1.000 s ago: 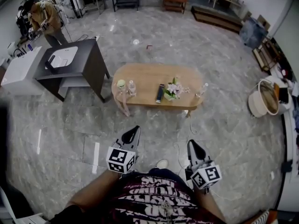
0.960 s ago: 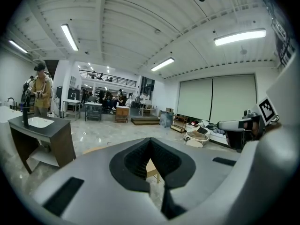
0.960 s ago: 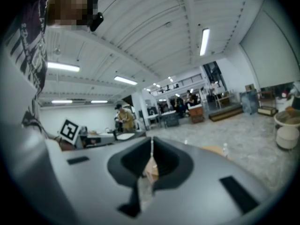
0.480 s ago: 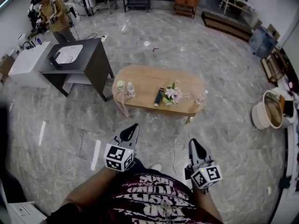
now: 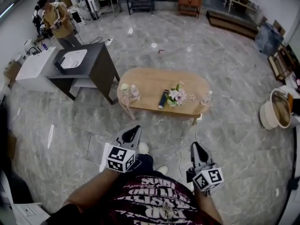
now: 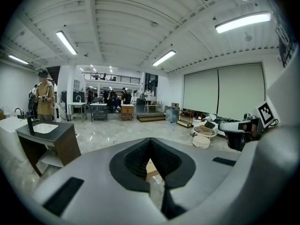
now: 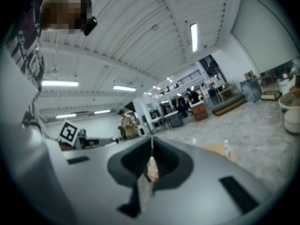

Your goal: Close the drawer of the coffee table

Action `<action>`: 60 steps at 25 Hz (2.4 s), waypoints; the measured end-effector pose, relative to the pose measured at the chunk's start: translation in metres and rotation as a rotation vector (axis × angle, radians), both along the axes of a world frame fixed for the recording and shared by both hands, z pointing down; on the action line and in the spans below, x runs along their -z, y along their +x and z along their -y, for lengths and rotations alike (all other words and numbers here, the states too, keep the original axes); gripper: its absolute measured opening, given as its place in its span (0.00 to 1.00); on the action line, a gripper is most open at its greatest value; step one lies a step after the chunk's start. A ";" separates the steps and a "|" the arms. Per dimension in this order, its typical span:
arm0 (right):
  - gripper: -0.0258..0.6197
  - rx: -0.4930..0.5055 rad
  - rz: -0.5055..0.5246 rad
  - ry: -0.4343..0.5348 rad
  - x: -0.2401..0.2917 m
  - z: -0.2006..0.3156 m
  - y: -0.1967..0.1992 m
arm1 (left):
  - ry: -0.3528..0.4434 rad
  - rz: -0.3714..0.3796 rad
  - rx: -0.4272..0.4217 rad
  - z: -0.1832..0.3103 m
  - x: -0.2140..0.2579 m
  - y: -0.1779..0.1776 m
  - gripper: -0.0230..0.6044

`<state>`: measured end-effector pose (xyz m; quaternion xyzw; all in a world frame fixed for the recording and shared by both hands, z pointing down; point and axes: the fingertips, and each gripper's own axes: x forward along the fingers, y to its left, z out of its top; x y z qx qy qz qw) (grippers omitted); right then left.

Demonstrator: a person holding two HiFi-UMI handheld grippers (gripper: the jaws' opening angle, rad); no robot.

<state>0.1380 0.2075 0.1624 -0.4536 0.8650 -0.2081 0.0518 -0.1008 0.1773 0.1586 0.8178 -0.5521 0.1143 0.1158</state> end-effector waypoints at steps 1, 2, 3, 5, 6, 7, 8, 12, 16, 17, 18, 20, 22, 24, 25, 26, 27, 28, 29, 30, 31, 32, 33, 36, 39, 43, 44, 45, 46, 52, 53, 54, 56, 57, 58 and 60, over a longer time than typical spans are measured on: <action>0.09 -0.008 0.008 0.000 0.001 0.001 0.004 | -0.003 0.001 -0.006 0.001 0.001 0.003 0.07; 0.09 -0.017 0.015 0.001 0.002 0.002 0.008 | -0.007 0.001 -0.013 0.003 0.001 0.007 0.07; 0.09 -0.027 0.021 0.003 0.003 0.003 0.012 | -0.011 0.002 -0.022 0.004 0.002 0.011 0.07; 0.09 -0.057 0.030 0.005 0.003 0.005 0.021 | -0.012 0.009 -0.044 0.009 0.002 0.018 0.07; 0.09 -0.074 0.034 0.003 0.002 0.007 0.025 | -0.011 0.016 -0.056 0.011 0.003 0.022 0.07; 0.09 -0.088 0.040 -0.002 0.000 0.010 0.030 | -0.009 0.023 -0.067 0.013 0.004 0.026 0.07; 0.09 -0.098 0.047 -0.008 -0.001 0.013 0.033 | -0.010 0.030 -0.075 0.014 0.004 0.028 0.07; 0.09 -0.101 0.060 -0.026 -0.007 0.023 0.032 | -0.028 0.034 -0.084 0.021 -0.002 0.030 0.07; 0.09 -0.071 0.043 -0.047 -0.015 0.027 0.019 | -0.053 0.022 -0.074 0.029 -0.015 0.024 0.07; 0.09 -0.066 0.038 -0.054 -0.018 0.029 0.016 | -0.059 0.018 -0.076 0.033 -0.019 0.024 0.07; 0.09 -0.063 0.033 -0.062 -0.021 0.032 0.013 | -0.065 0.015 -0.081 0.037 -0.022 0.024 0.07; 0.09 -0.063 0.029 -0.080 -0.027 0.041 0.008 | -0.074 0.012 -0.089 0.046 -0.028 0.022 0.07; 0.09 -0.067 0.026 -0.097 -0.030 0.052 0.003 | -0.082 0.009 -0.088 0.055 -0.032 0.016 0.07; 0.09 -0.065 0.020 -0.100 -0.029 0.064 -0.003 | -0.087 0.004 -0.081 0.065 -0.034 0.008 0.07; 0.09 -0.060 0.016 -0.097 -0.027 0.071 -0.008 | -0.086 0.002 -0.078 0.071 -0.034 0.004 0.07; 0.09 -0.055 0.011 -0.094 -0.026 0.077 -0.013 | -0.085 0.000 -0.076 0.078 -0.034 0.000 0.07; 0.09 -0.048 0.005 -0.092 -0.024 0.084 -0.019 | -0.085 -0.002 -0.074 0.085 -0.034 -0.005 0.07; 0.09 -0.042 0.000 -0.091 -0.023 0.090 -0.025 | -0.086 -0.006 -0.073 0.093 -0.034 -0.009 0.07; 0.09 -0.037 -0.006 -0.090 -0.021 0.097 -0.031 | -0.085 -0.012 -0.073 0.100 -0.034 -0.012 0.07; 0.09 -0.033 -0.011 -0.088 -0.020 0.104 -0.036 | -0.083 -0.017 -0.074 0.109 -0.034 -0.016 0.07; 0.09 -0.030 -0.016 -0.085 -0.019 0.111 -0.042 | -0.080 -0.022 -0.075 0.117 -0.034 -0.020 0.07; 0.09 -0.029 -0.021 -0.083 -0.018 0.118 -0.047 | -0.076 -0.025 -0.077 0.125 -0.034 -0.024 0.07; 0.09 -0.029 -0.026 -0.080 -0.016 0.125 -0.052 | -0.071 -0.030 -0.078 0.134 -0.033 -0.029 0.07; 0.09 -0.033 -0.041 -0.075 -0.012 0.147 -0.066 | -0.059 -0.044 -0.078 0.160 -0.031 -0.043 0.07; 0.09 -0.043 -0.053 -0.068 -0.009 0.165 -0.081 | -0.062 -0.054 -0.087 0.183 -0.033 -0.056 0.07; 0.09 -0.066 -0.063 -0.066 -0.010 0.184 -0.090 | -0.056 -0.058 -0.115 0.203 -0.035 -0.064 0.07; 0.09 -0.071 -0.065 -0.069 -0.011 0.188 -0.093 | -0.056 -0.059 -0.117 0.208 -0.036 -0.067 0.07; 0.09 -0.074 -0.068 -0.071 -0.012 0.192 -0.095 | -0.060 -0.062 -0.115 0.213 -0.039 -0.071 0.07; 0.09 -0.074 -0.072 -0.074 -0.013 0.195 -0.099 | -0.070 -0.069 -0.110 0.218 -0.043 -0.076 0.07; 0.09 -0.077 -0.095 -0.110 -0.020 0.207 -0.104 | -0.112 -0.096 -0.104 0.228 -0.060 -0.084 0.07; 0.09 -0.071 -0.097 -0.115 -0.022 0.209 -0.106 | -0.117 -0.100 -0.101 0.230 -0.062 -0.085 0.07; 0.09 -0.061 -0.099 -0.118 -0.023 0.210 -0.110 | -0.123 -0.105 -0.096 0.231 -0.065 -0.087 0.07; 0.09 -0.041 -0.106 -0.123 -0.025 0.213 -0.118 | -0.133 -0.111 -0.087 0.234 -0.069 -0.091 0.07; 0.09 -0.033 -0.108 -0.126 -0.026 0.216 -0.120 | -0.136 -0.111 -0.084 0.236 -0.071 -0.092 0.07; 0.09 -0.028 -0.109 -0.129 -0.027 0.218 -0.120 | -0.138 -0.110 -0.080 0.238 -0.072 -0.093 0.07; 0.09 -0.026 -0.105 -0.135 -0.029 0.226 -0.118 | -0.140 -0.110 -0.070 0.243 -0.073 -0.093 0.07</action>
